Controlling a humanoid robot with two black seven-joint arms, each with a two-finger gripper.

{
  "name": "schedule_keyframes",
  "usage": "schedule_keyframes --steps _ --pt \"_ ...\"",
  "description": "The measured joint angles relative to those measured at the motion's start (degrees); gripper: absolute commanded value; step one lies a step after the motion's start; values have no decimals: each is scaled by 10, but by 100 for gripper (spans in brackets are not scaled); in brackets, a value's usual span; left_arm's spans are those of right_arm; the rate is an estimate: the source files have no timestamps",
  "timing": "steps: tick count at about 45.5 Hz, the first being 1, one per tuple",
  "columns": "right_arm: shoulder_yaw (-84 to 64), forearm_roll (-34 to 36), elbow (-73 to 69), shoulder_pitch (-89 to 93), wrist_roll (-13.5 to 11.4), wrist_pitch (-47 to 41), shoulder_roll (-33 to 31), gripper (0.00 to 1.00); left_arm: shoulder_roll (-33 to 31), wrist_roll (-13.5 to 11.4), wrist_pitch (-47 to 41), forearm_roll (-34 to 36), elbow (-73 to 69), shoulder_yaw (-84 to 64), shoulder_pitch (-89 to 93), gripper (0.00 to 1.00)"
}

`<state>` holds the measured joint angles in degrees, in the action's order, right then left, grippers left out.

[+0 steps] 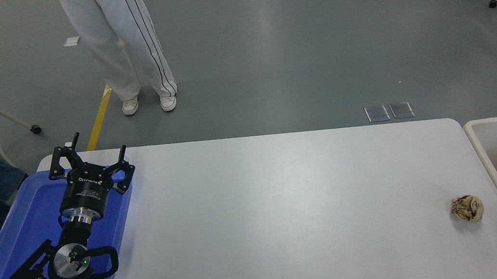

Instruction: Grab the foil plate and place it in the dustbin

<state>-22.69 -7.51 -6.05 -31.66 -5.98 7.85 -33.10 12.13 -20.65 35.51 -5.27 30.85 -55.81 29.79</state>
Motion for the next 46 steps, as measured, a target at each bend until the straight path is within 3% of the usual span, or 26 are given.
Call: schedule_keyframes --steps 15,46 --pt "1 3 -1 0 0 61 19 99 0 0 0 0 0 0 0 100" --pt "5 7 -7 -10 0 74 20 100 0 0 0 0 0 0 0 100"
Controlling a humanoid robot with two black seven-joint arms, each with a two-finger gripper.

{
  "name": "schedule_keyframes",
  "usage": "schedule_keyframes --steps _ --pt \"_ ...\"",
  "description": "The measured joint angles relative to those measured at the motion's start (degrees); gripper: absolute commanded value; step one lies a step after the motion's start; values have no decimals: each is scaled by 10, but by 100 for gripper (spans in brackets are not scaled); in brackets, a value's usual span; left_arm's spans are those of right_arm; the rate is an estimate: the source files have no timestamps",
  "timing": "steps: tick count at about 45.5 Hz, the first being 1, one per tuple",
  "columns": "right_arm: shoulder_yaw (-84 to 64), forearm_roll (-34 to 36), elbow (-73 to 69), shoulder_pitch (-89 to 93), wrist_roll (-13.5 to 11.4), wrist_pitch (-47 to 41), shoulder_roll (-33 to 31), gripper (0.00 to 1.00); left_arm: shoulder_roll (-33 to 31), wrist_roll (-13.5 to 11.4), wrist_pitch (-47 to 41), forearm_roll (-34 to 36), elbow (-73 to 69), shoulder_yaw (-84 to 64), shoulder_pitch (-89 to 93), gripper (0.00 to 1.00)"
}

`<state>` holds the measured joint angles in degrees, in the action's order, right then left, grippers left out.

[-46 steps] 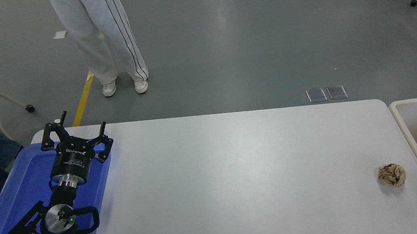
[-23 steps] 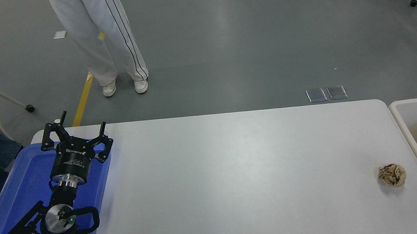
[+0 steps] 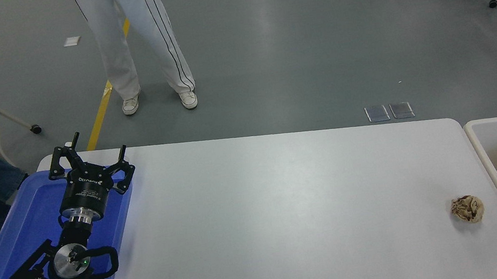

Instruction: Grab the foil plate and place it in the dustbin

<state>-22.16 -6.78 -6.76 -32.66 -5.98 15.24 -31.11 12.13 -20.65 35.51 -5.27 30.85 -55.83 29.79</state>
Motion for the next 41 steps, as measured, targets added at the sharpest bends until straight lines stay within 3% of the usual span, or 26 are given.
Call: schedule_keyframes --steps 9,29,41 --pt "2 -3 -51 -11 0 -3 -28 100 0 0 0 0 0 -1 0 100" --pt "0 -12 -318 -90 0 -11 -180 100 0 0 0 0 0 -1 0 100" --pt "-3 -72 -466 -130 0 -51 -272 100 0 0 0 0 0 -1 0 100"
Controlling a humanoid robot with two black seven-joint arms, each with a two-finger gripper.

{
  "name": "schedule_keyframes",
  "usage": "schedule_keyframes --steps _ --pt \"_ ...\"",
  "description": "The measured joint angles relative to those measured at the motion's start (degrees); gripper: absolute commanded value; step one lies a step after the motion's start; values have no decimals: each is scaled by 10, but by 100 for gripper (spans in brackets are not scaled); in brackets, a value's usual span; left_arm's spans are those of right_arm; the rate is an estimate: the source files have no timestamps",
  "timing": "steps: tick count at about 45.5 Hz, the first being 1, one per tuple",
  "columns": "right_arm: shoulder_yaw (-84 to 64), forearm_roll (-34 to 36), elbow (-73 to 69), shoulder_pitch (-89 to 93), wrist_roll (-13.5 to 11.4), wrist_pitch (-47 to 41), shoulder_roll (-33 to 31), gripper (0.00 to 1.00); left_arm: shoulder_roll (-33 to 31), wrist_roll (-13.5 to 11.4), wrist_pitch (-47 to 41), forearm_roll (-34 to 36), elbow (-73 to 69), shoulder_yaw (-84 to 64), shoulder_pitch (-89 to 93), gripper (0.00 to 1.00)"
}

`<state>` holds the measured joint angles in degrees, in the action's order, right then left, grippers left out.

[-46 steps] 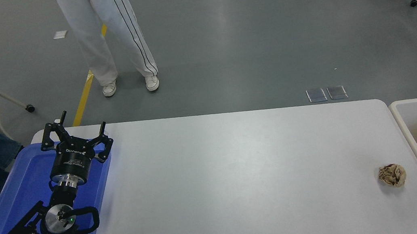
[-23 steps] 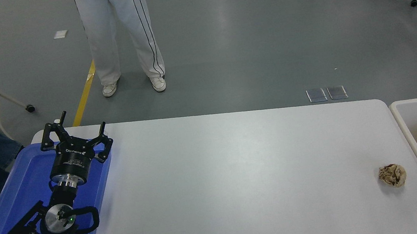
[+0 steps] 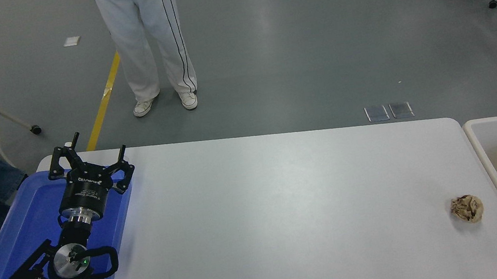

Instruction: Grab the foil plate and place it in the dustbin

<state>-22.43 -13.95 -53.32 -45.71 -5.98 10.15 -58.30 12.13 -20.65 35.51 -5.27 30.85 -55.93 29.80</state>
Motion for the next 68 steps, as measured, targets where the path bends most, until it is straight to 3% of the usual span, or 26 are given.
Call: schedule_keyframes --steps 7,17,31,43,68 --pt "-1 -22 -67 -36 0 -74 -58 100 0 0 0 0 0 0 0 100" --pt "-1 -37 -111 -79 -1 -251 -120 100 0 1 0 0 0 0 0 100" --pt "-2 -81 -122 -111 -4 -400 -146 100 0 0 0 0 0 0 0 100" --pt "-97 -96 -73 -153 -5 -432 -67 100 0 0 0 0 0 -1 0 100" --pt "-445 -71 -64 -484 -4 -529 79 100 0 1 0 0 0 -1 0 100"
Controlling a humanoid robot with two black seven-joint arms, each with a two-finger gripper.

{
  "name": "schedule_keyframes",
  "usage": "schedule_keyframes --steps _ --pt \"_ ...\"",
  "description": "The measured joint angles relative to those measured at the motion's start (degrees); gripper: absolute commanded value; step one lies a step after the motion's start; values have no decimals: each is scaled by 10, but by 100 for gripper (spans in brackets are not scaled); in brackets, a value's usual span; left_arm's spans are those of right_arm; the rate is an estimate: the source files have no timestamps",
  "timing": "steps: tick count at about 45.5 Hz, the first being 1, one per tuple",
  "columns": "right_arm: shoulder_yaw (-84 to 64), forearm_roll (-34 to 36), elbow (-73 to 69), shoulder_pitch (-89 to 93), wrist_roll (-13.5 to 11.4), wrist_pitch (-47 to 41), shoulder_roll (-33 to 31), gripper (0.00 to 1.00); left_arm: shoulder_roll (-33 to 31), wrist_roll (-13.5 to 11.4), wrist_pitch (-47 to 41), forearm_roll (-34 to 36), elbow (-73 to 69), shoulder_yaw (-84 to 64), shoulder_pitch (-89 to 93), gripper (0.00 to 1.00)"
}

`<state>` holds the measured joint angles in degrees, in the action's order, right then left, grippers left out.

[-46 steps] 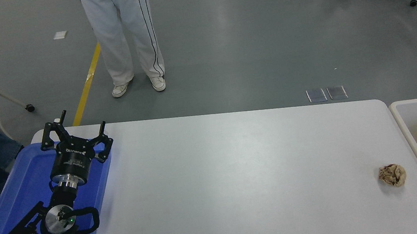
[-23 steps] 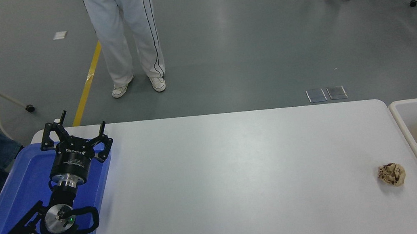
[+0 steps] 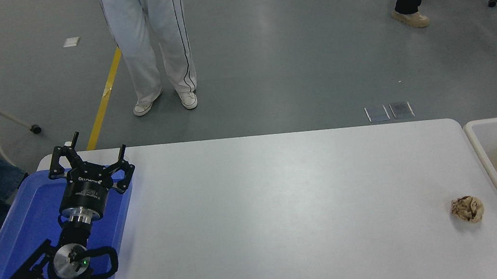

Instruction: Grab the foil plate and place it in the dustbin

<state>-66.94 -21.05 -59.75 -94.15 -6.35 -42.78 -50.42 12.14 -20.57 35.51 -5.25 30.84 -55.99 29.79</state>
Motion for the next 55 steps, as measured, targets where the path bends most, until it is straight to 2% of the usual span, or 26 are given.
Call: schedule_keyframes --steps 15,29,55 --pt "-88 5 -74 -205 2 -18 140 100 0 0 0 0 0 0 0 100" --pt "-54 49 -133 -311 4 -21 234 100 0 -1 0 0 0 0 0 100" --pt "-43 93 -168 -381 6 -22 286 100 0 -1 -1 0 0 0 0 100"
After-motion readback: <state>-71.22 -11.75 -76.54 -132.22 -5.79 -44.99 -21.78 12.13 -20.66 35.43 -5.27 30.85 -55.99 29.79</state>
